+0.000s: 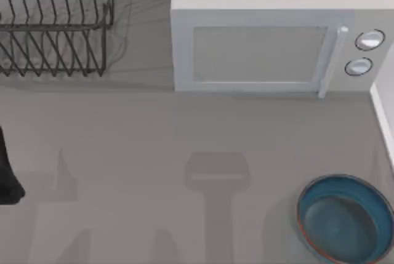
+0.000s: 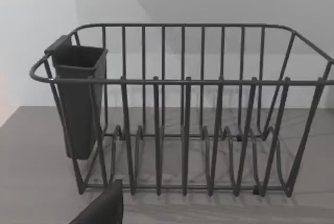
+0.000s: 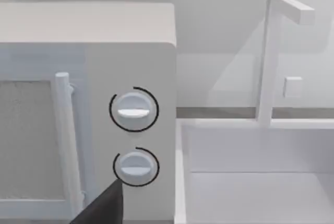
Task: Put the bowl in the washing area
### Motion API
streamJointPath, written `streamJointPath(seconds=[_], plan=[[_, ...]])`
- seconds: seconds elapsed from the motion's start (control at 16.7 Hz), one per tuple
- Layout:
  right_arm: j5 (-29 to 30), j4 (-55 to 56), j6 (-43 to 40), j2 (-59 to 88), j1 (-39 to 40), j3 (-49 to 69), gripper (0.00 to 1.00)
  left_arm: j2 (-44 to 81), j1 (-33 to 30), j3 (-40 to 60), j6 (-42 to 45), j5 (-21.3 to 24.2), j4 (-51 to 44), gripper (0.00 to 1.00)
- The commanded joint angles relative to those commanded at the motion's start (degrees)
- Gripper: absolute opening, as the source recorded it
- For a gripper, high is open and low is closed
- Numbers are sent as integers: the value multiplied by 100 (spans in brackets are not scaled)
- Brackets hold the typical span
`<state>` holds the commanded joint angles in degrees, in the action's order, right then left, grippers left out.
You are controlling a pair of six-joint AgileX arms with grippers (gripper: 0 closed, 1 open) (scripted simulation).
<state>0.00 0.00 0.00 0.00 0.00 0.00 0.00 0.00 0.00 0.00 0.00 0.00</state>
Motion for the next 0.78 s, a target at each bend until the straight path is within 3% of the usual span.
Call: streamJointPath(seconds=[0.36,0.78], plan=[[-12,-613,170,624,175,580,100,0,0,0,0,0,0,100],[5,-3365,827,3816,808,2829,100,0,0,0,0,0,0,100]])
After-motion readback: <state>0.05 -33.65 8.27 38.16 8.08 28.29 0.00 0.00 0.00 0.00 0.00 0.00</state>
